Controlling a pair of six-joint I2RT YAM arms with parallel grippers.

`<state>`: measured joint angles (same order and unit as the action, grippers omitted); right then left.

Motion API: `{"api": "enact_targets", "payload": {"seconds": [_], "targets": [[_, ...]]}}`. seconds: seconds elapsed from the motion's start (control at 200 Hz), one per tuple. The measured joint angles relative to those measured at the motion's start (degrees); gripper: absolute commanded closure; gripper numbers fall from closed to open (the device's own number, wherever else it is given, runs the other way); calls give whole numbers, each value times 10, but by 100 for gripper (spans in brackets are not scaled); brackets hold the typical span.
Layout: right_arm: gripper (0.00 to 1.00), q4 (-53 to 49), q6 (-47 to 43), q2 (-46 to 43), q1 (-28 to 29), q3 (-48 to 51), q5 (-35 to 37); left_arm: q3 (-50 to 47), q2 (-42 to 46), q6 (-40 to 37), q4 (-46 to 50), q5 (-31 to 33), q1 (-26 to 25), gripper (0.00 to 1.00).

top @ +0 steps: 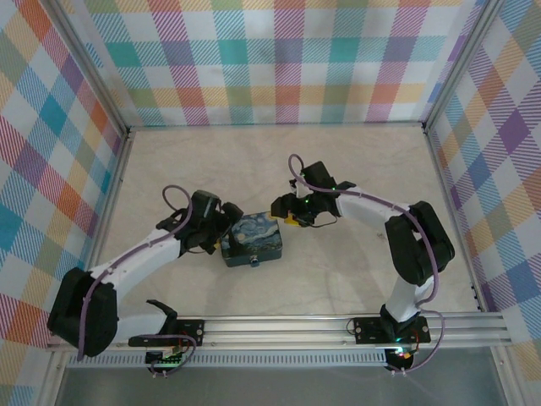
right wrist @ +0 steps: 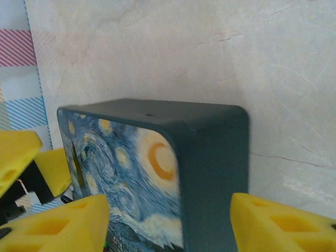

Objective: Unlock a padlock with a key

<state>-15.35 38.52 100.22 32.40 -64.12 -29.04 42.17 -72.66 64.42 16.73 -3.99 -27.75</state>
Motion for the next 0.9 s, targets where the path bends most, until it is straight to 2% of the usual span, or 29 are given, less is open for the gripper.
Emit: {"api": "enact_targets", "payload": {"seconds": [0.11, 0.375, 0.9], "targets": [[47, -6, 0, 0, -2, 0, 2, 29, -41, -11, -12, 2, -7, 0], [48, -28, 0, 0, -15, -1, 35, 102, -136, -33, -19, 2, -16, 0], [47, -45, -20, 24, -99, -42, 61, 249, -275, -43, -19, 0, -47, 0]]}}
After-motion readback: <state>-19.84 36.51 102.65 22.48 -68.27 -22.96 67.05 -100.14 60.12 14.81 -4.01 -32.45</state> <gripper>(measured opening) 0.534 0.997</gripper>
